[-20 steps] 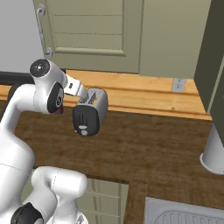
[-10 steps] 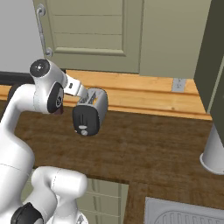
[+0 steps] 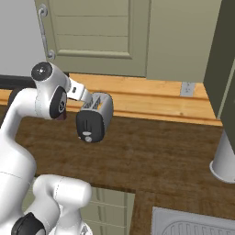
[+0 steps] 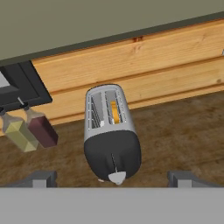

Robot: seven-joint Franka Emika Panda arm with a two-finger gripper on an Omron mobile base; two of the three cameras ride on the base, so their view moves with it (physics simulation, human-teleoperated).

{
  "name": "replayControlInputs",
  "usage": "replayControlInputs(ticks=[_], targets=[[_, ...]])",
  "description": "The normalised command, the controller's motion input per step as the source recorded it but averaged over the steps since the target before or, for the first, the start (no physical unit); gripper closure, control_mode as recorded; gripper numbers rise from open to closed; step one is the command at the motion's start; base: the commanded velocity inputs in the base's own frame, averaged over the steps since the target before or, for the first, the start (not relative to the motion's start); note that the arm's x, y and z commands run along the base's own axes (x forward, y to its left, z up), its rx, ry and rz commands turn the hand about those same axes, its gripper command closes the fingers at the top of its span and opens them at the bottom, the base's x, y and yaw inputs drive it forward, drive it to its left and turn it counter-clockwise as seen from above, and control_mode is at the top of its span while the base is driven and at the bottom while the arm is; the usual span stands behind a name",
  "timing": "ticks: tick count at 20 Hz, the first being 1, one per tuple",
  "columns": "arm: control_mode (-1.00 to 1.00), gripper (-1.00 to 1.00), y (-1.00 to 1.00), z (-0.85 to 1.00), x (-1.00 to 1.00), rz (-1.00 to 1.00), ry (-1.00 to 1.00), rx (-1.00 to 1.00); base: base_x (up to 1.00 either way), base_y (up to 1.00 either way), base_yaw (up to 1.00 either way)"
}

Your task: Start the toaster. Once the lever pops up, take the bread to the plate on the dining counter.

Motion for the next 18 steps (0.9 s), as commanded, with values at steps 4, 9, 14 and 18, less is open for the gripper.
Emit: replayControlInputs(ticks=[4,9,14,18], targets=[[-1.0,-1.0,0.0,0.0,0.0,0.0,0.0,0.0,0.0,0.0,0.0],[-1.0,-1.0,0.0,0.0,0.0,0.0,0.0,0.0,0.0,0.0,0.0],[-1.0,-1.0,0.0,0.0,0.0,0.0,0.0,0.0,0.0,0.0,0.0],[-1.0,-1.0,0.0,0.0,0.0,0.0,0.0,0.0,0.0,0.0,0.0]])
